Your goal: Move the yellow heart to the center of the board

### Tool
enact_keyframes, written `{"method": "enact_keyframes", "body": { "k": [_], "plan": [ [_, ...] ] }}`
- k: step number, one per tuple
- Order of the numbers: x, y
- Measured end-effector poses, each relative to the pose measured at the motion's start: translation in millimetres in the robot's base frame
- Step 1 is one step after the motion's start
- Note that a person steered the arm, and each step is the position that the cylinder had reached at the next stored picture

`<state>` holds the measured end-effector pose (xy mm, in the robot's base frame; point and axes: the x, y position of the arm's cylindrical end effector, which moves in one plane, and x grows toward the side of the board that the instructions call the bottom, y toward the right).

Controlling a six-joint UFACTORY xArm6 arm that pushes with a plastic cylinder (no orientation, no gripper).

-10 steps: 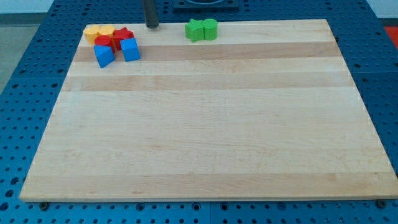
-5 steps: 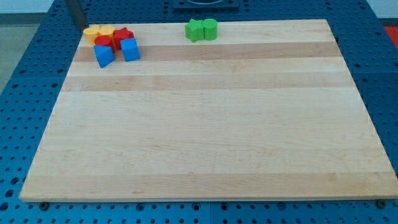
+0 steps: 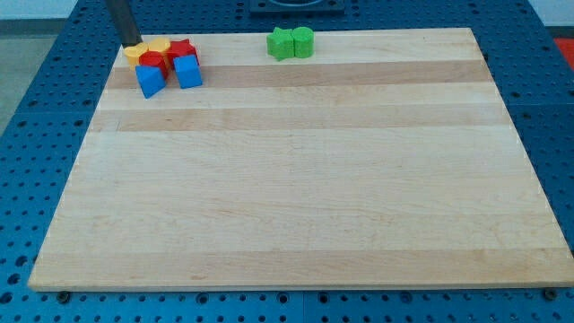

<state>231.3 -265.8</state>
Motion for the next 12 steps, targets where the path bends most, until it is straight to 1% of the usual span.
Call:
{"method": "enact_keyframes", "body": {
  "k": [3,4,5,6,7,9,10,11,12],
  "plan": [
    [31.2,14.4],
    [37.5,16.6],
    [34.1,11.1],
    [31.3,-22.6],
    [37.2,-39.2],
    [39.5,-17.4],
    [47.6,-13.0],
    [66.3,-11.7],
    [81.2,1.7]
  ]
}}
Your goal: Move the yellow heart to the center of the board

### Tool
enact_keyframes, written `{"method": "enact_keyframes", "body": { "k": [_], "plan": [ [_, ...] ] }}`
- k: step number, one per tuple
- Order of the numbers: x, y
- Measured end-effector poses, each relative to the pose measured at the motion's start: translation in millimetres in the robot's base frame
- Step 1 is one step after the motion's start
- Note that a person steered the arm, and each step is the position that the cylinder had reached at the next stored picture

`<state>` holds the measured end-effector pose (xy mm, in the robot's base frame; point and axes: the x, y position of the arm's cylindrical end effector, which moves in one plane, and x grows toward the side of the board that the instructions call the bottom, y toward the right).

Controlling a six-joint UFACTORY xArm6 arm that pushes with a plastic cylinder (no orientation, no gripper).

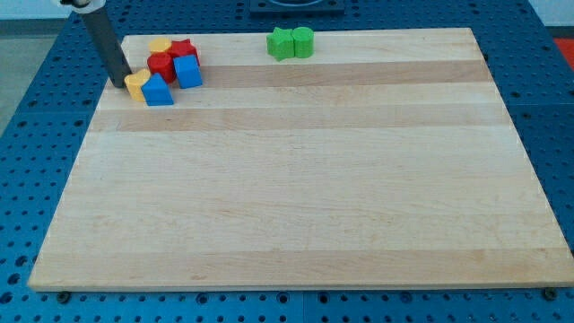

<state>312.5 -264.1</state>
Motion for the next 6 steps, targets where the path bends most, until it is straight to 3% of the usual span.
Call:
{"method": "enact_keyframes", "body": {
  "k": [5,6],
  "plan": [
    [70.6,114.7],
    [94.2,114.8]
  ]
}}
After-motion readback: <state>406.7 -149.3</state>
